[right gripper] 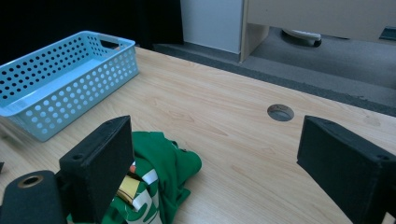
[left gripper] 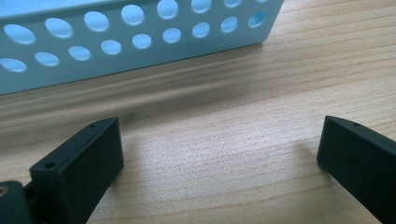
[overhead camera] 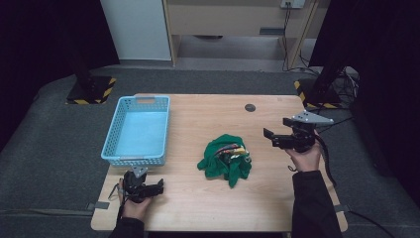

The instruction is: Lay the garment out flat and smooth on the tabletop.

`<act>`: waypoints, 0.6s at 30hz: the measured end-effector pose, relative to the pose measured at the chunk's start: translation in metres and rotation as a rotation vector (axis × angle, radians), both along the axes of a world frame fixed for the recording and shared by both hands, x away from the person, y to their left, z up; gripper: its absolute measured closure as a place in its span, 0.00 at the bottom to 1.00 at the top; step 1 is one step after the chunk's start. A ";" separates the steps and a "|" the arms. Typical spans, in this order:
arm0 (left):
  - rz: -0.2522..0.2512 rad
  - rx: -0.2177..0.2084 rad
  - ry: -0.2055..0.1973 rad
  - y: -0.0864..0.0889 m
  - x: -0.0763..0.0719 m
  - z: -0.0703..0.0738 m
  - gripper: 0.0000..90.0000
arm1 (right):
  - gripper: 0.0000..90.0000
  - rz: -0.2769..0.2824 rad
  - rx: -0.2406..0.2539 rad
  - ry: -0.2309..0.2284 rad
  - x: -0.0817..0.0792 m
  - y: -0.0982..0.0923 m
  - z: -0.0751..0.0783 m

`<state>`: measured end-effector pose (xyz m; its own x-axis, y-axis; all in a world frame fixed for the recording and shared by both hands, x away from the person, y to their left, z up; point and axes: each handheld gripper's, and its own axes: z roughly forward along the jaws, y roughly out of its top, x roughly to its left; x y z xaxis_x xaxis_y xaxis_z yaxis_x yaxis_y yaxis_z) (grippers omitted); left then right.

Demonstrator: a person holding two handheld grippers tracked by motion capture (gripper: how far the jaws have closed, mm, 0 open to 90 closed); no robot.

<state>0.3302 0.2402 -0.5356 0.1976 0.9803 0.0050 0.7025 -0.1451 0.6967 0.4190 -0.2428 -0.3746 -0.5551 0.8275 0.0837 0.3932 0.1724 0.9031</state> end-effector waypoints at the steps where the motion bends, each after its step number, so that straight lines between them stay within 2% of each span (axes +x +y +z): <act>1: 0.000 0.000 0.000 0.000 0.000 0.000 0.00 | 0.12 0.004 -0.006 0.000 0.001 0.002 0.000; 8: 0.000 0.000 0.000 0.000 0.000 0.000 0.00 | 0.13 0.029 -0.025 0.003 0.006 0.016 -0.001; 18: -0.001 0.000 0.000 0.000 0.000 0.000 0.00 | 0.15 0.070 -0.019 0.008 0.014 0.037 -0.007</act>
